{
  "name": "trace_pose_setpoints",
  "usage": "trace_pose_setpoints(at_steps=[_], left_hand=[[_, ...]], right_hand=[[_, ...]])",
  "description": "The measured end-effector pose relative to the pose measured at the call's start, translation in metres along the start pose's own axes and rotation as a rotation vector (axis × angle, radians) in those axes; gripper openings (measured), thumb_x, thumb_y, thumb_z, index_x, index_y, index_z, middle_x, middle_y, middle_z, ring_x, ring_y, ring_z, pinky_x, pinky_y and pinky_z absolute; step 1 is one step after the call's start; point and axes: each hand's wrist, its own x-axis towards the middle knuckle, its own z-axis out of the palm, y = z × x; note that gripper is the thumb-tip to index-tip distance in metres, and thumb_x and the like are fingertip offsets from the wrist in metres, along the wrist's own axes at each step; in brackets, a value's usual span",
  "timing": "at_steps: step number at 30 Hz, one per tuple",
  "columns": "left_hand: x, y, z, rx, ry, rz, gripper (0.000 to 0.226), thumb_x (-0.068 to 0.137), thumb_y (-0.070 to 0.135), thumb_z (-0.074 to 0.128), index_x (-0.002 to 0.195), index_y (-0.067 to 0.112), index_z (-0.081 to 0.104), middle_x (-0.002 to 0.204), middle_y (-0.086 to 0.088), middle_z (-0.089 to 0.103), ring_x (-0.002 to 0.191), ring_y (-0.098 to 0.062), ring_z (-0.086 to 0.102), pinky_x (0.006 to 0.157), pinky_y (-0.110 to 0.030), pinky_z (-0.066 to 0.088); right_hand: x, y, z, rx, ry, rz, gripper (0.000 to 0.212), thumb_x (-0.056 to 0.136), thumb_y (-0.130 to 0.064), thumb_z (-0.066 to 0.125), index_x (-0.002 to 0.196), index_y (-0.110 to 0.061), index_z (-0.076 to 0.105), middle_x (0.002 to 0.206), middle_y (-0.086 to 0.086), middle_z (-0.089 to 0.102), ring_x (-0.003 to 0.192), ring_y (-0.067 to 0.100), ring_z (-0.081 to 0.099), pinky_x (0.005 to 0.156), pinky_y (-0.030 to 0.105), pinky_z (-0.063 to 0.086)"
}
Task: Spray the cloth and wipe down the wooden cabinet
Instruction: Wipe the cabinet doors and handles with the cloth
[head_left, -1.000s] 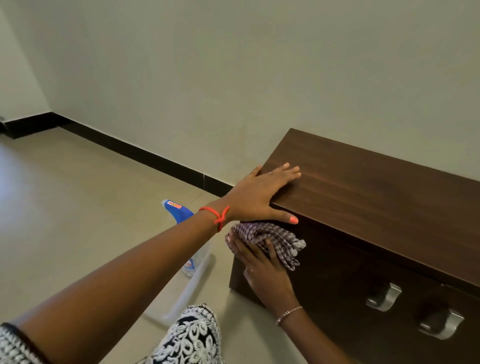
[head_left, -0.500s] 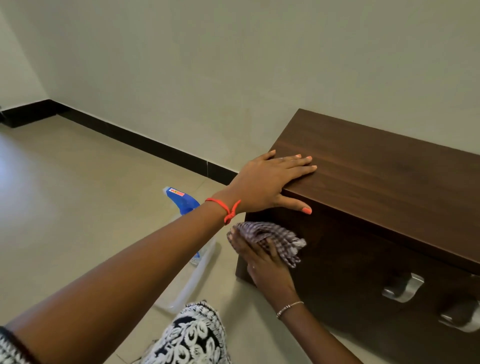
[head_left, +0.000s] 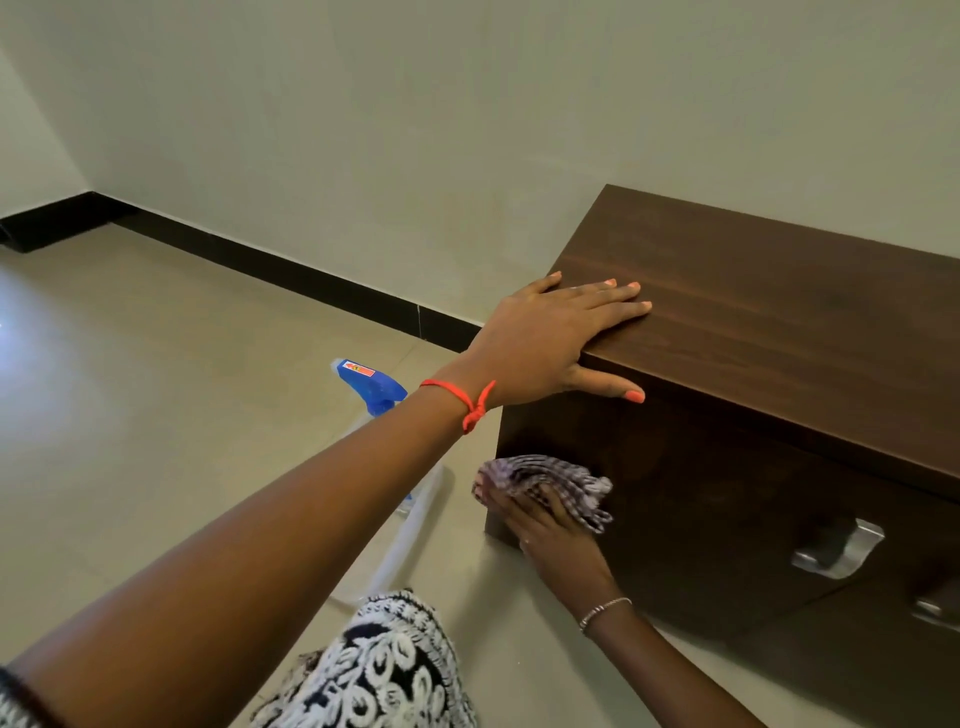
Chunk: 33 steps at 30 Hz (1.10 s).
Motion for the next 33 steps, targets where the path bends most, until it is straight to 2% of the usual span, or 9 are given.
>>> trace_pose_setpoints(at_steps=[2,5,7,9,13,20,23,26,33], left_hand=[[0.001,0.000,0.000,0.006,-0.005,-0.001,0.081,0.077,0.069,0.044,0.144,0.031,0.020,0.154,0.010,0.017,0.140,-0.004,0.012,0.114,-0.033,0.005],[0.002,-0.001,0.000,-0.002,-0.006,0.001,0.081,0.077,0.068,0.044,0.144,0.031,0.020,0.154,0.011,0.017,0.140,-0.004,0.011,0.114,-0.032,0.004],[0.002,-0.002,0.000,-0.006,-0.012,-0.002,0.080,0.077,0.068,0.045,0.144,0.031,0.020,0.154,0.011,0.016,0.140,-0.004,0.011,0.113,-0.032,0.003],[0.002,-0.001,-0.001,-0.003,-0.016,-0.001,0.080,0.077,0.067,0.045,0.144,0.031,0.019,0.154,0.011,0.016,0.140,-0.004,0.011,0.113,-0.032,0.003],[0.002,-0.001,0.001,0.011,-0.006,-0.006,0.081,0.077,0.069,0.044,0.144,0.032,0.019,0.154,0.011,0.016,0.140,-0.005,0.011,0.113,-0.031,0.004],[0.002,-0.002,0.000,0.009,-0.017,0.000,0.081,0.076,0.069,0.044,0.144,0.032,0.019,0.154,0.011,0.016,0.141,-0.006,0.012,0.113,-0.033,0.004],[0.002,-0.001,0.001,0.007,-0.031,0.001,0.081,0.076,0.069,0.044,0.144,0.033,0.018,0.154,0.011,0.015,0.141,-0.005,0.011,0.113,-0.032,0.003],[0.003,-0.001,0.000,0.000,-0.036,-0.003,0.081,0.076,0.070,0.042,0.144,0.033,0.018,0.154,0.012,0.015,0.141,-0.005,0.011,0.113,-0.032,0.002],[0.002,0.002,-0.001,-0.007,-0.040,-0.011,0.082,0.073,0.072,0.040,0.144,0.034,0.019,0.154,0.012,0.015,0.140,-0.004,0.011,0.113,-0.032,0.003]], right_hand=[[0.009,-0.010,0.019,-0.042,-0.037,0.004,0.068,0.072,-0.003,0.037,0.138,-0.020,0.043,0.139,-0.008,0.046,0.131,0.016,0.033,0.109,0.028,0.030],[0.000,-0.016,0.030,-0.136,-0.235,-0.094,0.078,0.074,-0.007,0.029,0.147,-0.005,0.002,0.147,-0.013,0.030,0.132,0.018,0.027,0.117,0.041,0.001],[-0.021,-0.003,0.039,-0.189,-0.385,-0.264,0.069,0.077,-0.015,0.035,0.145,-0.019,0.021,0.142,-0.022,0.039,0.133,0.009,0.036,0.113,0.049,-0.013],[-0.048,0.009,0.038,-0.215,-0.362,-0.281,0.062,0.074,-0.020,0.047,0.135,-0.023,0.042,0.129,-0.021,0.053,0.138,0.014,0.029,0.114,0.045,-0.010],[-0.057,0.016,0.043,-0.050,-0.229,-0.030,0.083,0.069,-0.007,0.030,0.147,-0.005,0.000,0.124,-0.012,0.060,0.133,0.022,0.030,0.114,0.034,0.003],[0.004,-0.028,0.052,-0.026,-0.157,-0.109,0.083,0.072,-0.007,0.040,0.146,-0.006,0.004,0.155,0.002,0.014,0.142,0.025,0.010,0.115,0.040,0.007],[-0.012,-0.017,0.056,-0.110,-0.341,-0.311,0.093,0.052,-0.027,0.081,0.135,-0.012,0.042,0.133,-0.015,0.052,0.127,0.007,0.044,0.114,0.039,-0.006],[-0.047,0.012,0.044,-0.186,-0.375,-0.403,0.047,0.057,-0.027,0.073,0.104,-0.028,0.070,0.115,-0.016,0.065,0.111,0.002,0.058,0.116,0.036,-0.006],[-0.078,0.067,-0.011,-0.075,-0.128,-0.083,0.067,0.074,-0.014,0.057,0.138,-0.022,0.040,0.137,-0.009,0.049,0.122,0.014,0.044,0.116,0.033,-0.003]])
